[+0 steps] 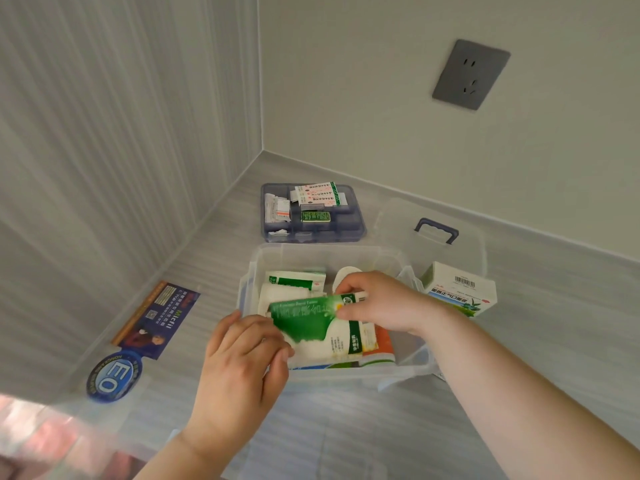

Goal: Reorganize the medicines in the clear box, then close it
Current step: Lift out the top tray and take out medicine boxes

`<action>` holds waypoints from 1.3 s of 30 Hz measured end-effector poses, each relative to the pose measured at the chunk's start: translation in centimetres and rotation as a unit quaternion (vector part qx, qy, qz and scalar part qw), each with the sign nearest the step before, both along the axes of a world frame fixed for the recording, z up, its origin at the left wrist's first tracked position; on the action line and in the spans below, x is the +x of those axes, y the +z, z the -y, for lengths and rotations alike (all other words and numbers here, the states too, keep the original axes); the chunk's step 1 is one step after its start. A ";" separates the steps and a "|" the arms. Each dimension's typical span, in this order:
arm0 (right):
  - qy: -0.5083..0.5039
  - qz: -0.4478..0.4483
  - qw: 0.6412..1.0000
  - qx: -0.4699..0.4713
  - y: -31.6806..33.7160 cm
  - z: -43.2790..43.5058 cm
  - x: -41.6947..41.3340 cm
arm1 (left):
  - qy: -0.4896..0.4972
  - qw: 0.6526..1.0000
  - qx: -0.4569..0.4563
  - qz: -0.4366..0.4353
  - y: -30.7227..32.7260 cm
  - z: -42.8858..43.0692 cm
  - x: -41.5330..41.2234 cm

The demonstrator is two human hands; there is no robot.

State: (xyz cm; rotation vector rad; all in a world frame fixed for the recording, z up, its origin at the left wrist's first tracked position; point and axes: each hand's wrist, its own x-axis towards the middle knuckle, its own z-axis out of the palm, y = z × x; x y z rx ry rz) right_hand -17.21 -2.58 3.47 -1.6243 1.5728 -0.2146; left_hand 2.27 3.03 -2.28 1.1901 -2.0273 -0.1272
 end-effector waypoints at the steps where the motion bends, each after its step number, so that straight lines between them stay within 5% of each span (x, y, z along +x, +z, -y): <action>1: -0.008 0.015 1.000 -0.008 0.7 -0.2 -0.5 | -0.002 1.000 0.003 0.001 0.0 0.0 0.0; 7: -0.129 0.137 0.978 -0.084 4.0 -3.7 -7.1 | -0.011 1.000 0.016 0.017 0.3 -0.1 0.0; 12: -0.281 0.277 0.919 -0.025 2.7 -10.5 -13.8 | -0.011 0.999 0.008 0.041 0.3 -0.1 -0.1; 17: -0.333 0.191 0.917 0.108 -2.3 -15.2 -16.7 | 0.001 0.995 -0.020 0.096 0.9 -0.2 -0.5; 21: -0.277 -0.025 0.954 0.115 -6.2 -15.7 -15.5 | 0.013 0.990 -0.035 0.133 1.3 -0.2 -1.7; 28: -0.165 -0.315 0.935 0.014 -4.7 -14.7 -13.0 | 0.016 0.992 -0.041 0.115 0.8 -0.4 -1.4; 30: -0.148 -0.298 0.941 -0.063 -2.8 -13.9 -11.8 | 0.023 0.994 -0.037 0.105 0.8 -0.4 -1.4; 34: -0.107 -0.087 0.956 -0.260 1.3 -10.8 -6.7 | 0.015 0.995 -0.025 0.099 0.7 -0.3 -1.4; 36: -0.034 -0.038 0.967 -0.250 2.0 -8.9 -3.6 | 0.004 0.994 -0.025 0.102 0.9 -0.3 -1.2; 39: 0.111 -0.087 0.985 -0.095 1.2 -5.8 -0.1 | -0.005 0.995 -0.035 0.095 0.8 -0.3 -1.0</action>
